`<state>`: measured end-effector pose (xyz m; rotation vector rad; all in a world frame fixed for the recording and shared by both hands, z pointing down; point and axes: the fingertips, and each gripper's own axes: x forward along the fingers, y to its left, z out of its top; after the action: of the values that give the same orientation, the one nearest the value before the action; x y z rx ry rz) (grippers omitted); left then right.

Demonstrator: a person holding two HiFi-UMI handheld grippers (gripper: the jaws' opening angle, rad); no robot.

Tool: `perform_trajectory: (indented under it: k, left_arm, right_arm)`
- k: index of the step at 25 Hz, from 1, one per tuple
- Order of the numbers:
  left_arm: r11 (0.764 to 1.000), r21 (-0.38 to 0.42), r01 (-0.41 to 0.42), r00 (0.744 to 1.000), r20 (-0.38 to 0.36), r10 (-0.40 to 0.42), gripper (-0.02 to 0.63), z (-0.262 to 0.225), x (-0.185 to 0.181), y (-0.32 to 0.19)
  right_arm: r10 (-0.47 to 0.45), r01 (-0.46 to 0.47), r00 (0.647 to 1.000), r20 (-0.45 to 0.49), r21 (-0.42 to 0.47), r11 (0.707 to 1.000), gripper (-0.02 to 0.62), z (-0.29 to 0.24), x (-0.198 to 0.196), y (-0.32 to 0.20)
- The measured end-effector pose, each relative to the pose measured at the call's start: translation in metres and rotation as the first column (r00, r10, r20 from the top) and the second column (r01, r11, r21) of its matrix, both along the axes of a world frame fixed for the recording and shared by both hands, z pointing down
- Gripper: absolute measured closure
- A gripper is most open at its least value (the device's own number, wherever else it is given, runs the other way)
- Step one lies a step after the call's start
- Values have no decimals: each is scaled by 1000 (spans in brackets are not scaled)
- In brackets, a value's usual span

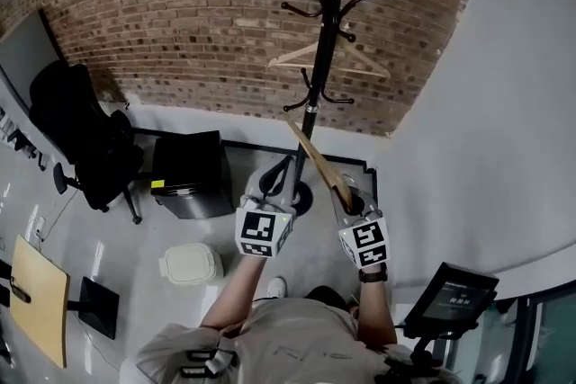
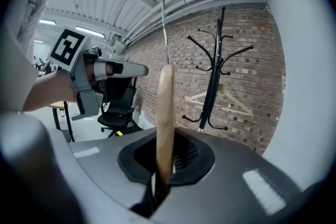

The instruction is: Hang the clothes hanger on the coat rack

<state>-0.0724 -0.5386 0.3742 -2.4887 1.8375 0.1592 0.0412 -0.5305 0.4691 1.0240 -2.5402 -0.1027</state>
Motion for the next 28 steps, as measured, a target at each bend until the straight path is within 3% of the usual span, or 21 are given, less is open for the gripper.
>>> perform_trajectory:
  k: [6, 12, 17, 22, 28]
  left_arm:
    - [998, -51, 44, 999, -11, -44, 604, 20, -20, -41]
    - [992, -85, 91, 996, 6, -90, 604, 18, -22, -89]
    - [985, -70, 158, 987, 24, -157, 604, 6, -24, -123]
    - [983, -53, 178, 984, 28, -176, 604, -2, -16, -142]
    - [973, -43, 225, 974, 41, -224, 604, -5, -16, -150]
  right_arm:
    - [-116, 115, 968, -221, -15, 993, 589, 20, -10, -35]
    - [-212, 210, 935, -284, -36, 977, 589, 26, -6, -99]
    - [-342, 346, 908, -243, -28, 938, 589, 5, -4, -150]
    - [-490, 504, 842, -226, 2, 864, 589, -37, -16, -193]
    - [-606, 610, 786, -126, -10, 793, 589, -88, -36, -236]
